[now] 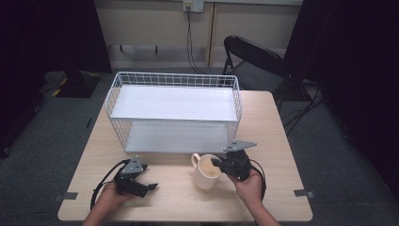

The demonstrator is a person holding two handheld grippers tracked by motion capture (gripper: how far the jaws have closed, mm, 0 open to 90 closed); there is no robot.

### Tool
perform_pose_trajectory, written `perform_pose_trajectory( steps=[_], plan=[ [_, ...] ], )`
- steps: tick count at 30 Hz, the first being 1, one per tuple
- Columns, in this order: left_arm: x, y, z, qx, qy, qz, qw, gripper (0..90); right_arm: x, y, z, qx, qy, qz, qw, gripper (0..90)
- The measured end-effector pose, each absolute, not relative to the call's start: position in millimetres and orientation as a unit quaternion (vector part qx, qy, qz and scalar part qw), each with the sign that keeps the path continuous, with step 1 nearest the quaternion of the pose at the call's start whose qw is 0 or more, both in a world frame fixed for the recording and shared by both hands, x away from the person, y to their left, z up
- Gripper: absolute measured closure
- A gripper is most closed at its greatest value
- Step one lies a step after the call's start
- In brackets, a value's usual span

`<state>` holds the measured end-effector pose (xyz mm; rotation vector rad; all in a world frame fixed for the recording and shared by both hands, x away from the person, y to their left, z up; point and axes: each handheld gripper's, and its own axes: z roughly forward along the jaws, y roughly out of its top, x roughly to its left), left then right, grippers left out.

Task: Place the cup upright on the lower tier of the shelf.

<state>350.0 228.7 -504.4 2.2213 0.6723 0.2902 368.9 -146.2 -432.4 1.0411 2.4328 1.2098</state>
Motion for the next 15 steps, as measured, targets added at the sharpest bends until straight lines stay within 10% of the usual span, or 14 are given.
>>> perform_pose_trajectory(
  steps=[15],
  plan=[
    [350.0,228.7,-504.4,0.874,0.265,0.114,0.391,14.9,376.4,-140.1,-422.9,0.376,0.812,0.419,0.155,81.6]
  ],
)
